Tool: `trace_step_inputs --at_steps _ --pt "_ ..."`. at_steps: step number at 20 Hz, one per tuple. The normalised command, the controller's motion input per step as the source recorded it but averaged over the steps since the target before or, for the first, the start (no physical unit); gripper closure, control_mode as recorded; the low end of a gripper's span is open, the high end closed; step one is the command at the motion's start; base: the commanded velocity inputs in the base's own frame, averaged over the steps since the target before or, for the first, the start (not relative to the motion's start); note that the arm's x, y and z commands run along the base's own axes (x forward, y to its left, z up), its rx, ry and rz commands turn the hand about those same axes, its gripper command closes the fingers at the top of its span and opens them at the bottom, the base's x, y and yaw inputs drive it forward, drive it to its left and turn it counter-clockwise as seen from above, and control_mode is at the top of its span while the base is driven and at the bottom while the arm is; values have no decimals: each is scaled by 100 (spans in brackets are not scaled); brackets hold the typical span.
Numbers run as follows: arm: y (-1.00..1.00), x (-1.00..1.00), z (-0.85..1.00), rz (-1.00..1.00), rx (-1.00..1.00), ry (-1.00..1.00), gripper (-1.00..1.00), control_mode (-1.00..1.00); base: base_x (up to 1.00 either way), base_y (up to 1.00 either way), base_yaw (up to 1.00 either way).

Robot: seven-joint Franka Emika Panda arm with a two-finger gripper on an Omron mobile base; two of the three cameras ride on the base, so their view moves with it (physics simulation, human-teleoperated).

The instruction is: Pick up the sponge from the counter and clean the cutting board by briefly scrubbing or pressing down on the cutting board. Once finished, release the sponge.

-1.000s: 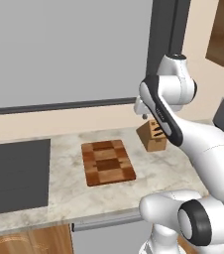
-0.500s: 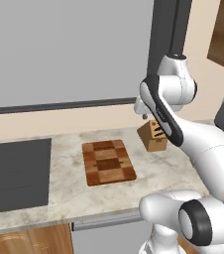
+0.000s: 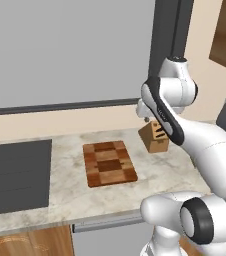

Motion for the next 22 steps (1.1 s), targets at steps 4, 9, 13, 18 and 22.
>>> trace_step_inputs --at_steps 4,9,13,18,22 --pt "-85 2 -66 0 8 29 -100 -100 0 0 0" --pt "-97 0 -79 0 19 27 -100 -100 0 0 0" --pt "-96 0 -72 0 26 22 -100 -100 0 0 0" --pt "-85 0 -62 0 18 9 -100 -100 0 0 0" --pt "-51 0 -54 0 8 0 -100 -100 0 0 0"
